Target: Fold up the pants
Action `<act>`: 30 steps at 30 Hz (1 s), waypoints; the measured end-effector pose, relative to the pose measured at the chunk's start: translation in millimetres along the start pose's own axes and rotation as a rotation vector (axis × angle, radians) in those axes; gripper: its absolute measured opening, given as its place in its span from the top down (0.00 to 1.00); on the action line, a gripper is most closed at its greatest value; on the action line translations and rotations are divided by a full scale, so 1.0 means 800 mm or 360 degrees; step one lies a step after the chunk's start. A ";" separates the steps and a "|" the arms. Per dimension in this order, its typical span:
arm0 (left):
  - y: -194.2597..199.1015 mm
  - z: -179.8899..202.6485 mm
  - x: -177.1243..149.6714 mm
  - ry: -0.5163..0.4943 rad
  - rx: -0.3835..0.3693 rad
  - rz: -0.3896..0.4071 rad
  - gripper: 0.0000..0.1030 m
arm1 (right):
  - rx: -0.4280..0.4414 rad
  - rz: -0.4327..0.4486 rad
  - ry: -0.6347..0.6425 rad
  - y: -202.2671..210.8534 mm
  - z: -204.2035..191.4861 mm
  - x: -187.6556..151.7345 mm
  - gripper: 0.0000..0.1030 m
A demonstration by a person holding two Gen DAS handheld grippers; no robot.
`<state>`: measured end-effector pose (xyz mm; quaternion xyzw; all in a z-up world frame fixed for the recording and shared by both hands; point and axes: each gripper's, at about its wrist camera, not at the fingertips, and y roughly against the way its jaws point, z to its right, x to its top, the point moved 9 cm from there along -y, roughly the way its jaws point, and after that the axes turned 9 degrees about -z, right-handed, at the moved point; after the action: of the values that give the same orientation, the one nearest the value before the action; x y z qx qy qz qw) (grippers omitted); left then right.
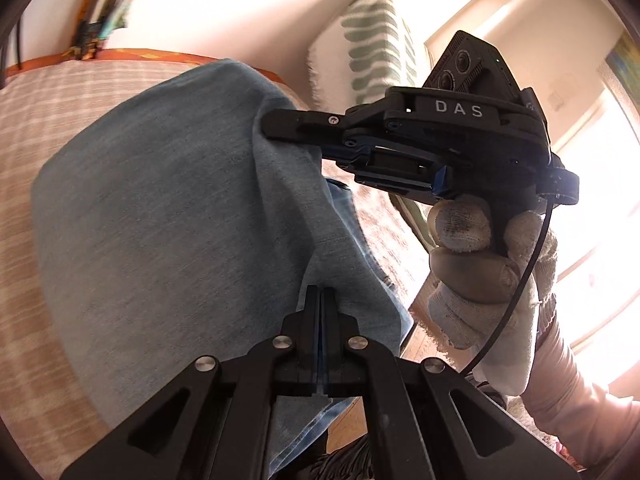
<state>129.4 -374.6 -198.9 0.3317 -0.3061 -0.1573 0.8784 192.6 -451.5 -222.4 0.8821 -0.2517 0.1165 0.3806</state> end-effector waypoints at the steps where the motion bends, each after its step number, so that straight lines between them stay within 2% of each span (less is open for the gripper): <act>1: -0.009 0.008 0.004 -0.0021 -0.0004 -0.0016 1.00 | -0.0009 0.0012 -0.0016 0.008 0.012 -0.001 0.92; 4: -0.041 0.027 0.021 -0.0089 0.0001 -0.0064 1.00 | -0.0042 0.0039 -0.0067 0.031 0.054 0.000 0.92; 9: -0.084 0.046 0.042 -0.0191 0.0120 -0.0139 1.00 | -0.0063 0.0016 -0.0132 0.039 0.110 0.000 0.93; 14: -0.109 0.058 0.048 -0.0237 0.0162 -0.0197 1.00 | -0.0006 0.0049 -0.0167 0.049 0.131 0.003 0.95; 17: -0.122 0.067 0.043 -0.0273 0.0165 -0.0216 1.00 | -0.0063 0.0046 -0.0137 0.051 0.135 0.001 0.95; 19: -0.133 0.074 0.041 -0.0295 0.0161 -0.0237 1.00 | -0.0026 0.0024 -0.0134 0.052 0.134 -0.002 0.91; 21: -0.136 0.078 0.031 -0.0312 0.0164 -0.0256 1.00 | -0.0046 0.0026 -0.0102 0.055 0.133 -0.004 0.91; 23: -0.145 0.081 0.026 -0.0322 0.0173 -0.0279 1.00 | -0.0086 -0.0021 -0.0074 0.052 0.131 -0.010 0.81; 24: -0.153 0.081 0.028 -0.0326 0.0174 -0.0287 1.00 | -0.0103 -0.0043 -0.0049 0.050 0.128 -0.015 0.70; 26: -0.161 0.083 0.028 -0.0345 0.0187 -0.0296 1.00 | -0.0156 -0.0074 -0.0003 0.047 0.126 -0.024 0.67; 28: -0.164 0.085 0.024 -0.0360 0.0195 -0.0302 1.00 | -0.0224 -0.0114 0.0038 0.039 0.126 -0.033 0.70; 29: -0.165 0.086 0.023 -0.0364 0.0199 -0.0301 1.00 | -0.0280 -0.0136 0.0059 0.033 0.129 -0.038 0.78; 30: -0.165 0.086 0.022 -0.0364 0.0202 -0.0297 1.00 | -0.0340 -0.0148 0.0077 0.028 0.133 -0.042 0.90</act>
<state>89.1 -512.8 -240.0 0.3935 -0.3813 -0.2554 0.7966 153.7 -530.6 -295.0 0.8442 -0.2123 0.0927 0.4834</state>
